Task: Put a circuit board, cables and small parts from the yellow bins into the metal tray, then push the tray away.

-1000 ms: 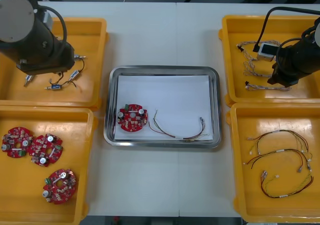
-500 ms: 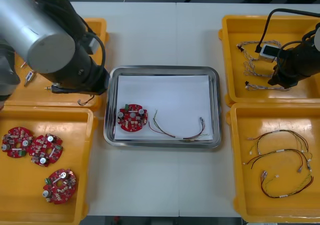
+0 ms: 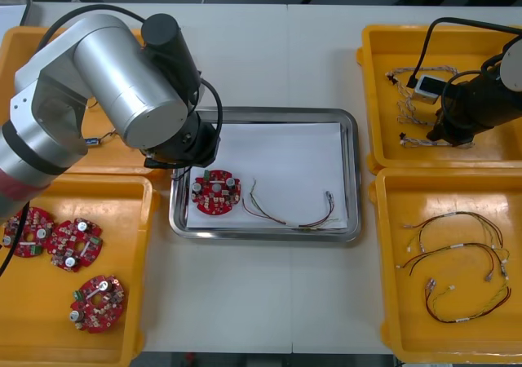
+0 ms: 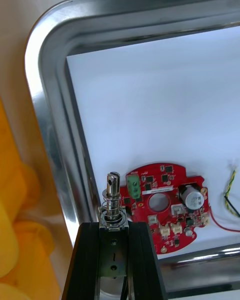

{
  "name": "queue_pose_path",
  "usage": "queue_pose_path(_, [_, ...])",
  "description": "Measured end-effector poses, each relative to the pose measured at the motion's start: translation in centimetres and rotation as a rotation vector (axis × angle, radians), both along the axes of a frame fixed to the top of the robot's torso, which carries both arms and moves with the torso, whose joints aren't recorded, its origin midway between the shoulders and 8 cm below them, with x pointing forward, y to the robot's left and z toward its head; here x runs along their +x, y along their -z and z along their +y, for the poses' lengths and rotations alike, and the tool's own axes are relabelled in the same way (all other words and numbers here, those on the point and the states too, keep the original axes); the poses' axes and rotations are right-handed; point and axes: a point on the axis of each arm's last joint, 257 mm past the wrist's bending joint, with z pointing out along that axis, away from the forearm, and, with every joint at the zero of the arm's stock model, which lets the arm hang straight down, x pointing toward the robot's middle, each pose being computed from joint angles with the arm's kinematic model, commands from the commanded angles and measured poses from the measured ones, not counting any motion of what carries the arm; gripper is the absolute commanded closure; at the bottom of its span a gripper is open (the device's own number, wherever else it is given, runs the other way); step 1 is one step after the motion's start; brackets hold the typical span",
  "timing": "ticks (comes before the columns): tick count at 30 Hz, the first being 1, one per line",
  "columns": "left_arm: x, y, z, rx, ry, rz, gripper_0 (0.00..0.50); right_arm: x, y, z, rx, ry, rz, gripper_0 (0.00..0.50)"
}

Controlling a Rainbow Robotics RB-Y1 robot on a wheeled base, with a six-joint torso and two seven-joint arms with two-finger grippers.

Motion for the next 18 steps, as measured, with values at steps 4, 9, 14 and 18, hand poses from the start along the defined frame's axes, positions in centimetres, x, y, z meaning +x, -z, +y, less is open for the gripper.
queue_pose_path(4, [1.1, 0.0, -1.3, -0.023, -0.006, -0.005, 0.5, 0.1, 0.0, 0.1, -0.005, -0.009, -0.003, 0.0])
queue_pose_path(9, [2.3, -0.2, -2.3, -0.026, -0.017, -0.01, 0.5, 0.6, -0.2, 0.3, -0.014, -0.018, -0.024, 0.123])
queue_pose_path(14, [3.3, -0.1, -2.4, -0.017, -0.046, -0.005, 0.5, 0.7, -0.2, 0.5, -0.021, -0.024, -0.024, 0.5])
queue_pose_path(18, [4.0, 0.5, -1.7, -0.004, -0.084, 0.01, 0.5, 0.7, -0.2, 0.5, -0.021, -0.024, -0.024, 0.5])
